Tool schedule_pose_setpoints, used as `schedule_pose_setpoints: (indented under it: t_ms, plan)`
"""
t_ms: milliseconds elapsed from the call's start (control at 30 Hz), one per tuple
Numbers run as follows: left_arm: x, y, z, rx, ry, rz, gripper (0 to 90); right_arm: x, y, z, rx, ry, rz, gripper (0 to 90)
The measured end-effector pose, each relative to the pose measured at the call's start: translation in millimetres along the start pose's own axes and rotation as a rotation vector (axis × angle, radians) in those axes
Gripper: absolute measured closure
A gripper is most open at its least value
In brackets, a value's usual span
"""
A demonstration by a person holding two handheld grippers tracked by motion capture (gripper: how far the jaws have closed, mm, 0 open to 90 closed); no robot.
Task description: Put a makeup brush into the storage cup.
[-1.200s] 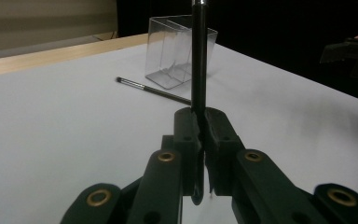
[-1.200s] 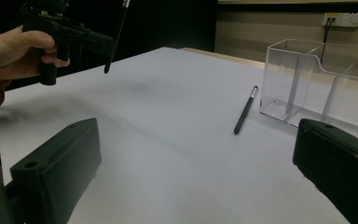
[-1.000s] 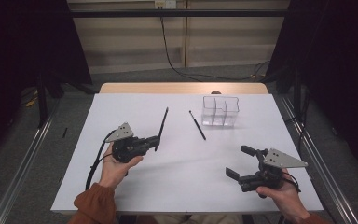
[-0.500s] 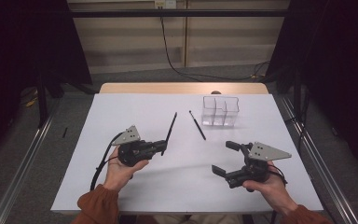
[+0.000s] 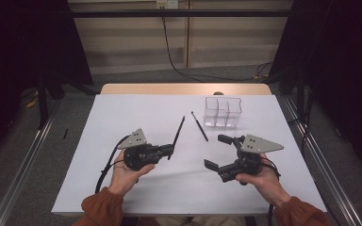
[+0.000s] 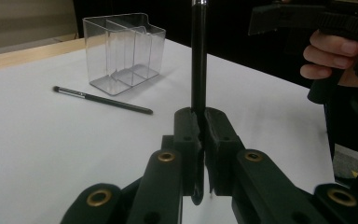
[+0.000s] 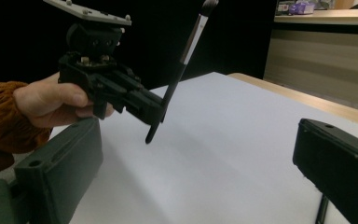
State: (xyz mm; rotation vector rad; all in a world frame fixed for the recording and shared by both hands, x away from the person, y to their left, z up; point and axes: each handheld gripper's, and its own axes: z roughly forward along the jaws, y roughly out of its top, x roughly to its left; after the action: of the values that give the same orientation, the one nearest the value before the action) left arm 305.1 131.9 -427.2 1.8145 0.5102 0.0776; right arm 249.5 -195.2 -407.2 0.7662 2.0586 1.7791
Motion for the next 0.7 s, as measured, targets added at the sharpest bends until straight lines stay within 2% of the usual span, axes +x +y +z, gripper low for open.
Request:
schedule_pose_setpoints:
  t_ms: [400, 600, 700]
  plan:
    - [-6.8, 1.4, 6.2, 0.001, -0.028, 0.003, 84.3, -1.6, 17.3, 28.5, 0.017, 0.061, -0.019, 0.5]
    - [-8.7, 1.3, 9.1, 0.005, -0.035, 0.005, 84.3, -3.0, 22.2, 38.2, 0.008, 0.065, -0.027, 2.9]
    - [-9.4, 1.1, 10.6, 0.002, -0.040, -0.001, 84.3, -3.3, 21.2, 43.3, 0.006, 0.053, -0.049, 5.9]
